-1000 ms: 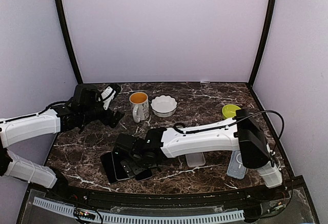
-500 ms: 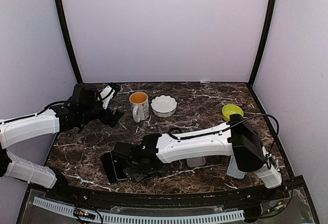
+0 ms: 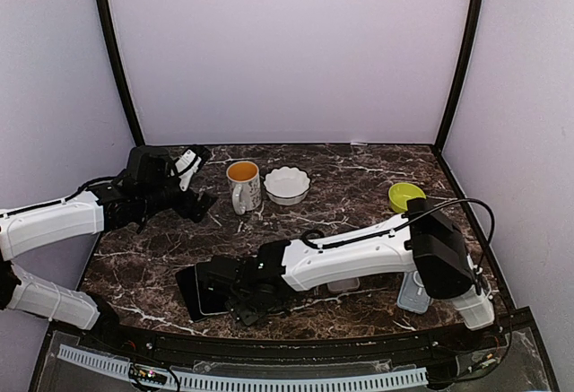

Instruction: Put the phone into the phone case

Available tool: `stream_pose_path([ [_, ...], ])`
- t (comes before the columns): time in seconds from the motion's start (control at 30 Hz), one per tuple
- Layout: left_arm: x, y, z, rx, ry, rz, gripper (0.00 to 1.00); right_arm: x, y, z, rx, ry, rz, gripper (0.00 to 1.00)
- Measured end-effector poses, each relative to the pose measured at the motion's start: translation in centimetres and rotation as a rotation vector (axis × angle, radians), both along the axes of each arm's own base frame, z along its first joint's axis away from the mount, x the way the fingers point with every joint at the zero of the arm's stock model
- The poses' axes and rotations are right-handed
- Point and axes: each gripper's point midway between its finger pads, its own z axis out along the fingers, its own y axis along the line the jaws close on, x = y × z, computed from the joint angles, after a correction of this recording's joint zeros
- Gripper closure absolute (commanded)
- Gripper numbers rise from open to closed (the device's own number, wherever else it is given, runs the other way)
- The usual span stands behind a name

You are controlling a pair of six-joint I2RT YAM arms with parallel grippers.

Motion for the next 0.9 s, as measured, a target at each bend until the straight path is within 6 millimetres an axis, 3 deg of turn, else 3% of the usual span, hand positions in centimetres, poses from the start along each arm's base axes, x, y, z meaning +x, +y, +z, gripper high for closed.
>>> stream_pose_path([
  [0.2,0.0,0.0,0.0,-0.001,0.001,-0.003,0.01,0.5,-3.4,0.1,0.0,0.026,-0.048,0.31],
  [0.43,-0.1,-0.1,0.1,-0.005,0.0,-0.006,0.01,0.6,-7.5,0.0,-0.04,0.057,-0.087,0.26],
  [0.5,-0.1,-0.1,0.1,-0.007,0.0,-0.005,0.01,0.9,-7.7,0.1,-0.045,0.061,-0.094,0.26],
  [0.6,-0.1,-0.1,0.1,-0.009,0.001,-0.003,0.01,2.4,-6.3,0.8,-0.031,0.048,-0.098,0.22],
  [0.77,0.0,0.0,0.1,-0.006,-0.002,0.005,0.01,7.1,0.1,3.5,0.109,-0.039,-0.1,0.13],
  [0.9,0.0,0.2,0.1,-0.003,-0.003,0.011,0.01,9.2,3.2,4.1,0.159,-0.095,-0.091,0.12],
])
